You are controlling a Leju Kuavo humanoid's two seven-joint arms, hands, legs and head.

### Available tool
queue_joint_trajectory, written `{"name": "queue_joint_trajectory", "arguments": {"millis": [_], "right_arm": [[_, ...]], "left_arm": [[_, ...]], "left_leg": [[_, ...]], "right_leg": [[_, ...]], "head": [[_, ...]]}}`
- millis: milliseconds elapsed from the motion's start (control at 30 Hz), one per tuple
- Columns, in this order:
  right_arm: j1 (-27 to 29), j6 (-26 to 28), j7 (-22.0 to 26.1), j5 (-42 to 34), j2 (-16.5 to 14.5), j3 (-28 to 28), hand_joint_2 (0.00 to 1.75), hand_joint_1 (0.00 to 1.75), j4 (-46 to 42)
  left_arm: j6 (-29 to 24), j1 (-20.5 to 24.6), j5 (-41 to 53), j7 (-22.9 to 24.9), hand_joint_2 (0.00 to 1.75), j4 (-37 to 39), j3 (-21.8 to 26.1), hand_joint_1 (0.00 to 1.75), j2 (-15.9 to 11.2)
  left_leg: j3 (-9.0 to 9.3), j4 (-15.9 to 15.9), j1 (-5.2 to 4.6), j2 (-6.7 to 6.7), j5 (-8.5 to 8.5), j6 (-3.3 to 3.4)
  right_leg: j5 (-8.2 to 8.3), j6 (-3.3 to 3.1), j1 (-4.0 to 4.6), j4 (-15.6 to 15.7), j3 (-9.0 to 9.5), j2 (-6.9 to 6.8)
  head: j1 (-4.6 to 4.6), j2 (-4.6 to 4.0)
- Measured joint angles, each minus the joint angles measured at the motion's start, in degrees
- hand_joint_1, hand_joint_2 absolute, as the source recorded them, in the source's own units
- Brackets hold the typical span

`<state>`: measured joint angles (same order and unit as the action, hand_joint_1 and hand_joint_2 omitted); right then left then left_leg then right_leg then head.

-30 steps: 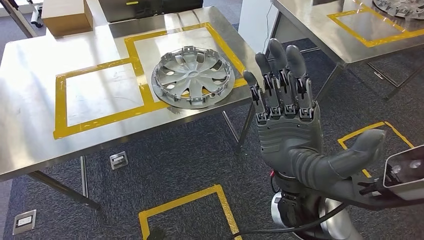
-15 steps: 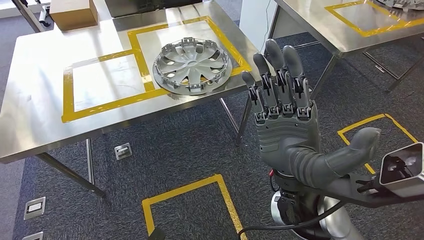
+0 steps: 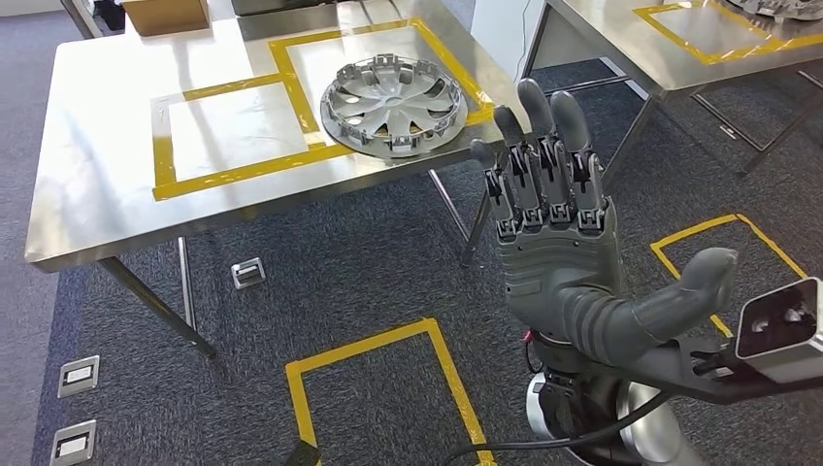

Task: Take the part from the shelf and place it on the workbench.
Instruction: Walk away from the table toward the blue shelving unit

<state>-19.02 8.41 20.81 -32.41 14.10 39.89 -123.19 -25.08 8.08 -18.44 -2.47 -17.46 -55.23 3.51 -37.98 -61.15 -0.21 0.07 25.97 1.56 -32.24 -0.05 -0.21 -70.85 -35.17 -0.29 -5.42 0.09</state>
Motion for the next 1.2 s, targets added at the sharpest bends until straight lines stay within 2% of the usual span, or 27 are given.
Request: {"name": "queue_joint_trajectory", "arguments": {"millis": [33,100,133,200,233,267,333,367,400,467,500,533,600,633,700,733,767,800,867,900,933,967,1000,1033,1100,1133,1200], "right_arm": [[0.0,0.0,0.0,0.0,0.0,0.0,0.00,0.00,0.0],[-0.1,0.0,0.0,0.0,0.0,-0.2,0.00,0.00,0.0],[-0.2,0.0,-0.1,0.0,0.0,-0.2,0.00,0.00,0.0],[-0.2,0.0,-0.2,0.0,0.0,-0.4,0.00,0.00,0.0],[-0.2,0.1,-0.3,0.1,0.0,-0.4,0.00,0.00,0.0],[-0.1,0.1,-0.4,0.1,0.0,-0.4,0.00,0.00,0.1],[-0.1,0.2,-0.5,0.2,0.0,-0.4,0.00,0.00,0.1],[0.0,0.3,-0.5,0.2,0.0,-0.4,0.00,0.00,0.1],[0.0,0.3,-0.5,0.3,0.0,-0.4,0.00,0.00,0.2],[0.2,0.5,-0.6,0.4,0.0,-0.4,0.00,0.00,0.3],[0.2,0.5,-0.7,0.4,0.0,-0.4,0.00,0.00,0.3],[0.3,0.6,-0.7,0.5,0.0,-0.4,0.00,0.00,0.3],[0.4,0.8,-0.8,0.5,0.0,-0.5,0.00,0.00,0.3],[0.4,0.9,-0.8,0.6,0.0,-0.6,0.00,0.00,0.3],[0.7,1.2,-0.8,0.7,0.1,-0.7,0.00,0.00,0.3],[0.8,1.3,-0.9,0.8,0.2,-0.8,0.00,0.00,0.3],[1.0,1.5,-0.9,0.9,0.2,-0.9,0.00,0.00,0.3],[1.1,1.6,-1.0,1.0,0.2,-1.0,0.00,0.00,0.3],[1.3,2.2,-1.4,1.4,0.3,-1.2,0.00,0.00,0.4],[1.6,2.9,-1.8,1.8,0.4,-1.3,0.00,0.00,0.5],[2.0,3.8,-2.4,2.2,0.4,-1.4,0.00,0.00,0.6],[2.4,4.7,-3.1,2.5,0.5,-1.5,0.00,0.00,0.8],[2.9,5.7,-4.0,2.7,0.6,-1.6,0.00,0.00,1.2],[3.5,6.8,-5.2,2.7,0.6,-1.8,0.00,0.00,1.8],[4.8,9.1,-8.5,2.1,0.6,-2.4,0.00,0.00,4.3],[5.7,10.0,-10.3,1.6,0.6,-2.6,0.00,0.00,6.4],[7.5,11.0,-12.5,0.3,0.6,-2.9,0.00,0.00,12.0]], "left_arm": [[0.0,0.0,0.0,0.0,0.00,0.0,0.0,0.00,0.1],[0.0,0.1,-0.1,-0.1,0.00,0.0,0.0,0.00,0.3],[0.0,0.1,-0.1,-0.1,0.00,0.0,0.0,0.00,0.4],[0.1,0.0,-0.2,-0.1,0.00,0.1,0.0,0.00,0.4],[0.0,-0.1,-0.2,-0.1,0.00,0.1,0.0,0.00,0.5],[0.0,-0.2,-0.3,-0.1,0.00,0.1,0.0,0.00,0.4],[0.0,-0.2,-0.3,-0.1,0.00,0.2,0.0,0.00,0.4],[0.0,-0.2,-0.3,-0.1,0.00,0.2,0.0,0.00,0.3],[0.0,-0.2,-0.4,-0.1,0.00,0.3,0.0,0.00,0.3],[0.0,-0.1,-0.5,-0.1,0.00,0.4,0.0,0.00,0.3],[-0.1,-0.1,-0.6,-0.2,0.00,0.4,0.0,0.00,0.3],[-0.1,-0.1,-0.6,-0.2,0.00,0.4,0.0,0.00,0.3],[-0.1,0.1,-0.7,-0.2,0.00,0.4,0.0,0.00,0.3],[-0.2,0.1,-0.7,-0.2,0.00,0.4,0.0,0.00,0.3],[-0.2,0.0,-0.7,-0.3,0.00,0.4,0.0,0.00,0.3],[-0.3,0.0,-0.8,-0.3,0.00,0.4,0.0,0.00,0.3],[-0.3,-0.1,-0.8,-0.3,0.00,0.5,0.0,0.00,0.3],[-0.3,0.0,-0.8,-0.3,0.00,0.5,0.0,0.00,0.3],[-0.3,0.0,-0.9,-0.3,0.00,0.5,0.0,0.00,0.3],[-0.4,0.0,-1.1,-0.3,0.00,0.5,0.0,0.00,0.4],[-0.4,0.0,-1.2,-0.3,0.00,0.5,0.0,0.00,0.4],[-0.5,0.0,-1.4,-0.2,0.00,0.5,0.0,0.00,0.4],[-0.7,-0.1,-1.6,0.0,0.00,0.6,0.0,0.00,0.4],[-1.0,-0.1,-1.8,0.4,0.00,0.5,0.0,0.00,0.4],[-1.9,-0.1,-2.6,1.4,0.00,0.5,0.0,0.00,0.4],[-2.5,-0.1,-3.2,1.8,0.00,0.5,0.0,0.00,0.4],[-3.5,-0.3,-4.3,2.0,0.00,0.5,0.0,0.00,0.4]], "left_leg": [[-0.44,0.0,-0.18,-0.01,-0.50,-0.07],[-0.87,0.3,0.05,-0.02,-1.70,-0.50],[-0.96,0.8,0.28,-0.02,-2.45,-0.88],[-1.15,1.7,0.66,-0.11,-3.54,-1.62],[-1.36,1.6,0.67,-0.19,-2.64,-1.93],[-1.68,0.5,0.64,-0.26,-0.42,-2.22],[-2.33,-5.1,0.79,-0.28,6.07,-2.79],[-2.47,-8.6,0.88,-0.28,8.22,-3.07],[-2.28,-11.4,0.96,-0.27,8.68,-3.34],[-0.15,-12.8,1.13,-0.27,5.66,-3.81],[2.17,-10.9,1.25,-0.28,4.06,-4.03],[5.29,-7.3,1.33,-0.29,4.03,-4.26],[10.75,0.5,1.24,-0.40,6.77,-3.87],[12.00,2.8,1.05,-0.45,8.07,-3.42],[11.55,3.3,0.85,-0.27,7.64,-2.20],[10.96,3.3,0.86,-0.09,6.98,-1.69],[10.21,3.3,0.92,0.11,6.21,-1.19],[9.36,3.3,0.97,0.29,5.44,-0.81],[7.41,3.3,0.86,0.39,3.92,-0.50],[6.41,3.3,0.81,0.43,3.18,-0.51],[5.37,3.2,0.78,0.48,2.40,-0.57],[4.35,3.2,0.76,0.53,1.66,-0.67],[3.44,3.1,0.73,0.56,0.93,-0.82],[2.66,3.1,0.71,0.58,0.26,-1.01],[1.76,3.0,0.65,0.51,-0.86,-1.60],[1.51,3.1,0.70,0.48,-1.38,-1.98],[0.89,3.1,0.88,0.44,-2.22,-2.80]], "right_leg": [[0.46,-0.89,0.49,4.2,2.99,0.12],[0.23,-1.64,1.36,10.8,7.12,0.43],[0.25,-1.63,1.68,12.4,7.73,0.54],[2.09,-1.42,1.87,13.9,7.36,0.50],[3.13,-1.57,1.72,14.6,6.97,0.38],[4.15,-1.67,1.46,15.3,6.39,0.23],[5.87,-1.80,1.10,15.5,4.59,0.00],[6.64,-1.75,0.99,15.3,3.50,-0.13],[7.35,-1.66,0.90,15.0,2.34,-0.26],[8.69,-1.32,0.64,14.2,-0.23,-0.46],[9.30,-1.06,0.50,13.6,-1.56,-0.50],[9.83,-0.76,0.43,12.9,-2.80,-0.50],[10.80,-0.15,0.39,11.8,-4.32,-0.48],[11.35,0.16,0.35,11.6,-4.58,-0.49],[12.27,0.80,0.13,11.8,-4.74,-0.39],[11.43,1.17,0.01,11.5,-4.97,-0.27],[9.37,1.51,-0.08,10.3,-5.32,-0.14],[6.25,1.79,-0.18,8.0,-5.77,-0.05],[0.47,2.20,-0.28,1.0,-6.49,-0.03],[-0.22,2.30,-0.31,-2.3,-6.59,-0.04],[0.84,2.34,-0.32,-4.6,-6.32,-0.03],[2.99,2.28,-0.33,-5.3,-5.47,-0.03],[5.11,2.13,-0.32,-4.1,-3.74,-0.03],[5.93,1.86,-0.29,-0.8,-0.91,-0.02],[3.72,1.22,-0.05,8.6,5.82,-0.04],[2.18,0.96,0.17,12.2,8.05,-0.07],[1.17,0.46,0.39,15.0,8.97,-0.25]], "head": [[0.04,0.00],[0.09,0.00],[0.04,-0.01],[-0.07,-0.01],[-0.14,-0.01],[-0.03,-0.01],[0.28,-0.01],[0.46,-0.01],[0.52,-0.01],[0.57,-0.01],[0.59,-0.01],[0.63,-0.01],[0.64,-0.01],[0.67,-0.01],[0.70,-0.01],[0.70,-0.01],[0.64,-0.01],[0.58,-0.01],[0.36,-0.01],[0.30,-0.01],[0.27,-0.01],[0.22,-0.01],[0.19,-0.01],[0.17,-0.01],[0.19,-0.01],[0.19,-0.01],[0.21,-0.01]]}}
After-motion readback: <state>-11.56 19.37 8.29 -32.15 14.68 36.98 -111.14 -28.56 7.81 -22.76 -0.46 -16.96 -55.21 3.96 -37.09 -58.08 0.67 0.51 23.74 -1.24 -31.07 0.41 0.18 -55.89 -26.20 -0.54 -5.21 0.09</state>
